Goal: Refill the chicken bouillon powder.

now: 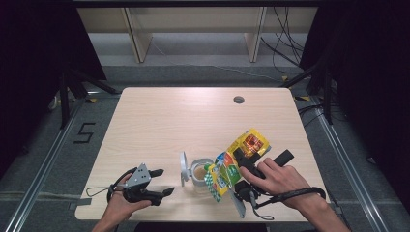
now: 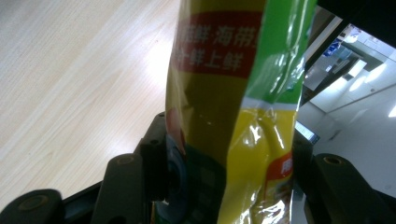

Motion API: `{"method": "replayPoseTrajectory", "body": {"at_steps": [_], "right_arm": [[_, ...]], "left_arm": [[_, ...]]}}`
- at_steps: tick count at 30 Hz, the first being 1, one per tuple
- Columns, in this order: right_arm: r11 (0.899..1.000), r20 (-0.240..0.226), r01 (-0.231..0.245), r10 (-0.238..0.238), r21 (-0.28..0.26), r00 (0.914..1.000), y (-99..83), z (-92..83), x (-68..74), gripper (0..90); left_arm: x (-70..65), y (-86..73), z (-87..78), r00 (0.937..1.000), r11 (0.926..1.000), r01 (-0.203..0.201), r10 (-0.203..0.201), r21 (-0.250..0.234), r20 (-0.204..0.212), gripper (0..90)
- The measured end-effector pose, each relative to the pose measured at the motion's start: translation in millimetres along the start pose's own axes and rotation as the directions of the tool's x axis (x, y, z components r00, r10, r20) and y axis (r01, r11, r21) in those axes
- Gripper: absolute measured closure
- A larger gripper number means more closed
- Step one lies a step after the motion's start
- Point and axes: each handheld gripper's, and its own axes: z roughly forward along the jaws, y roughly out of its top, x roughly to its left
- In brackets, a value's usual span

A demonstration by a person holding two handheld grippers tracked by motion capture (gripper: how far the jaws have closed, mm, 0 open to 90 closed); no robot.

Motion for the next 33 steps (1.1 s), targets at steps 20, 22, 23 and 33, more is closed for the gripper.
{"method": "replayPoseTrajectory", "body": {"at_steps": [20, 22, 23, 33], "right_arm": [[1.000, 0.009, 0.001, -0.001, 0.001, 1.0000, -0.3, -0.3, -0.1, 50.5], [1.000, 0.009, 0.000, 0.000, 0.001, 1.0000, -0.3, -0.2, -0.2, 50.5], [1.000, 0.009, 0.001, -0.001, 0.001, 1.0000, -0.3, -0.1, -0.2, 50.5], [1.000, 0.008, -0.009, 0.009, -0.006, 0.9999, -0.2, 0.0, 0.3, 50.7]], "left_arm": [[-0.1, 0.2, 0.0, 1.0000, 1.0000, 0.000, 0.000, -0.006, 0.002, 24.0], [-0.4, 0.1, 0.0, 1.0000, 1.0000, 0.006, -0.006, -0.007, 0.002, 24.0], [-0.3, 0.2, -0.1, 1.0000, 1.0000, 0.004, -0.004, -0.008, 0.000, 24.0], [-0.5, 0.1, 0.0, 1.0000, 0.9999, 0.007, -0.007, -0.008, 0.001, 24.0]]}}
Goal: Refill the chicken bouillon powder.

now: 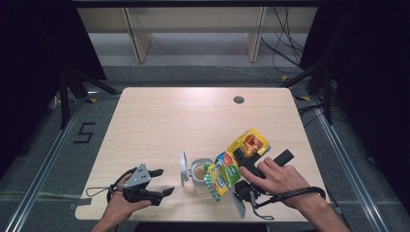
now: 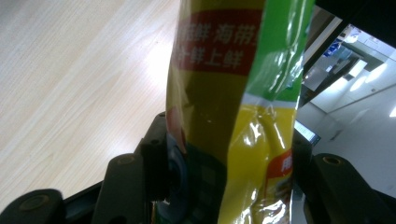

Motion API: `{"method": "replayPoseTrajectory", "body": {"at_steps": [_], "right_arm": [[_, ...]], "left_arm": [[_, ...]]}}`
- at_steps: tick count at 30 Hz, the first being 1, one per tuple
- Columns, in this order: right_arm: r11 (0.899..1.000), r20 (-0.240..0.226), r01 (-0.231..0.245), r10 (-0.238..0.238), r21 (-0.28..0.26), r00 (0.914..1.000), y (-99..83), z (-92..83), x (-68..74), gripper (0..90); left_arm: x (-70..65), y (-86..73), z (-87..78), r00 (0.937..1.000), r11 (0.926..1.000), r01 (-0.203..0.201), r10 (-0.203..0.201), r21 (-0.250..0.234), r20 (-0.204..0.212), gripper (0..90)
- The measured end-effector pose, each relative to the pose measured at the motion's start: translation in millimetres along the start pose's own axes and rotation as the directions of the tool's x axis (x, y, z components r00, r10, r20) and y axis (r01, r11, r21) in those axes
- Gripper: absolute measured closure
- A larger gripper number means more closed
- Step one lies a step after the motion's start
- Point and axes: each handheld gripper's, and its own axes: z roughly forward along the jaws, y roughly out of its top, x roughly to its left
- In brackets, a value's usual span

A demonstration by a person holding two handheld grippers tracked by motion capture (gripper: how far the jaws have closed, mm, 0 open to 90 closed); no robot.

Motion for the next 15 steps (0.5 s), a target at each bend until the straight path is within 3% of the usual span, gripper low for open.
{"method": "replayPoseTrajectory", "body": {"at_steps": [8, 15], "right_arm": [[1.000, 0.002, 0.003, -0.003, -0.002, 1.0000, -0.7, 0.0, -0.3, 50.7], [1.000, 0.003, -0.004, 0.004, -0.002, 1.0000, -0.4, -0.1, 0.2, 50.8]], "left_arm": [[1.3, 0.3, -0.3, 0.9998, 0.9997, -0.022, 0.022, 0.007, -0.003, 24.0], [1.3, 0.0, -0.2, 0.9998, 0.9998, -0.016, 0.016, 0.012, -0.007, 24.0]]}}
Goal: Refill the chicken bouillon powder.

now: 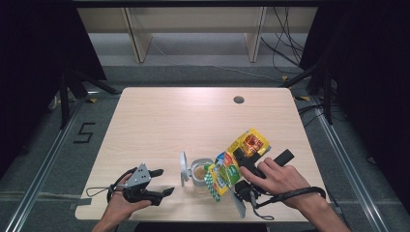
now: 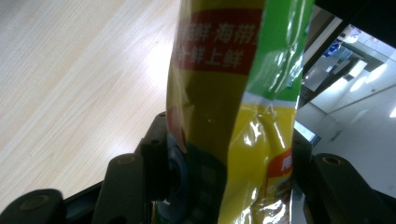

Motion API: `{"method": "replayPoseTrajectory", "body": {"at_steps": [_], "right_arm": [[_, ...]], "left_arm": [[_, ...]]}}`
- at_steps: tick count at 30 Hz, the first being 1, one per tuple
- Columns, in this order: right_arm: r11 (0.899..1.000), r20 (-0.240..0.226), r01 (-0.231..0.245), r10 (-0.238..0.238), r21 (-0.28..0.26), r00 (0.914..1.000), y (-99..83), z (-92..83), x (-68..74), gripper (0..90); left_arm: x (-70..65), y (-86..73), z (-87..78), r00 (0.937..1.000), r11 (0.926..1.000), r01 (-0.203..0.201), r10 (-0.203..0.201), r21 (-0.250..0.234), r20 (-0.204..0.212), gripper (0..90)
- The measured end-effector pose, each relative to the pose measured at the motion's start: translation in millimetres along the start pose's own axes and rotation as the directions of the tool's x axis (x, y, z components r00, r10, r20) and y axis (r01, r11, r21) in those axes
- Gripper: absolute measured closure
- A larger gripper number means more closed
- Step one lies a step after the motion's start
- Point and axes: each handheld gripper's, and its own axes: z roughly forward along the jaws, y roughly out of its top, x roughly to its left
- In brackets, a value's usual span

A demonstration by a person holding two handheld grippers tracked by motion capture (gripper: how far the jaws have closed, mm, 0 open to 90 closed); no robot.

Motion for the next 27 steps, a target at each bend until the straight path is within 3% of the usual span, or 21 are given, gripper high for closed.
{"method": "replayPoseTrajectory", "body": {"at_steps": [1, 2, 6, 16, 27], "right_arm": [[1.000, 0.000, 0.007, -0.007, 0.001, 1.0000, -0.1, -0.1, -0.3, 50.8], [1.000, -0.009, -0.003, 0.003, -0.001, 1.0000, -0.1, -0.1, -0.1, 50.8], [1.000, 0.002, 0.011, -0.011, 0.002, 0.9999, -0.3, -0.3, -0.7, 50.8], [1.000, 0.001, 0.014, -0.014, 0.008, 0.9999, -1.4, -0.9, 0.1, 50.8], [1.000, -0.002, 0.015, -0.014, 0.006, 0.9999, -1.1, -0.7, -0.4, 50.9]], "left_arm": [[0.7, 0.1, -0.3, 1.0000, 0.9999, -0.009, 0.009, 0.009, -0.003, 23.9], [-1.1, -0.1, 0.7, 0.9999, 0.9999, 0.013, -0.013, -0.011, 0.007, 24.0], [0.8, 0.1, -0.6, 0.9999, 0.9999, -0.012, 0.012, 0.011, -0.004, 24.0], [-1.2, -0.1, 0.3, 0.9999, 0.9998, 0.016, -0.016, -0.010, 0.007, 23.9], [-0.7, 0.1, -0.3, 1.0000, 0.9999, 0.007, -0.007, -0.008, 0.002, 24.0]]}}
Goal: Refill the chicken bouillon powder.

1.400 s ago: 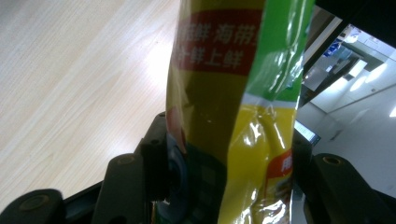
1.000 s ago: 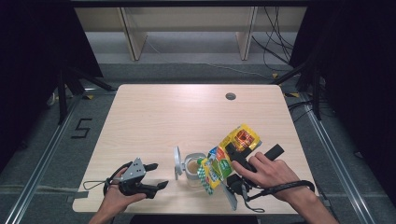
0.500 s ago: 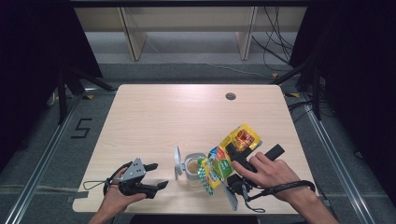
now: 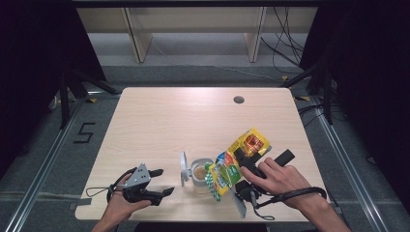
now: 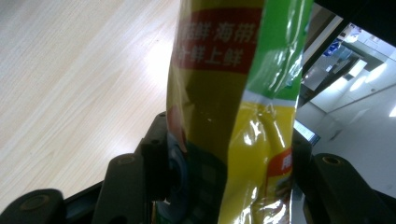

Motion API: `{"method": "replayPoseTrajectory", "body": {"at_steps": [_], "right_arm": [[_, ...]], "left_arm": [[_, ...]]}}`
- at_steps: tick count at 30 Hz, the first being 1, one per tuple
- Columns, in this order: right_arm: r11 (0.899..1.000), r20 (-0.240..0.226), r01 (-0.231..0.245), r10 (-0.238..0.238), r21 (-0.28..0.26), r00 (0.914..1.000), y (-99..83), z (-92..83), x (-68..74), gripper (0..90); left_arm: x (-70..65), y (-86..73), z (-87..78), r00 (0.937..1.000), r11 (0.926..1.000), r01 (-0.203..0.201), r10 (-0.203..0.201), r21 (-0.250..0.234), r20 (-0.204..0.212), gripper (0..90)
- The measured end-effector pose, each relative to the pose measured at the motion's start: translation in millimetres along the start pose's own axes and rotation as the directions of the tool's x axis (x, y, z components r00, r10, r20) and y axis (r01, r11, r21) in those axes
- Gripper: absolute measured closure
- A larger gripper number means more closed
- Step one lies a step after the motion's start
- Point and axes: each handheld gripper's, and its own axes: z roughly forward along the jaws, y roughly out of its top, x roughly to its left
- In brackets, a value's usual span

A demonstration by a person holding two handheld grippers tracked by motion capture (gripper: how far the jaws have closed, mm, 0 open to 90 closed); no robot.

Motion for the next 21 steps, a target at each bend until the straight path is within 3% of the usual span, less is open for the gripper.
{"method": "replayPoseTrajectory", "body": {"at_steps": [21], "right_arm": [[1.000, 0.000, 0.000, 0.000, -0.006, 1.0000, 0.3, -0.7, -0.1, 50.9]], "left_arm": [[-0.7, -0.1, 0.6, 1.0000, 1.0000, 0.008, -0.008, -0.003, 0.006, 24.0]]}}
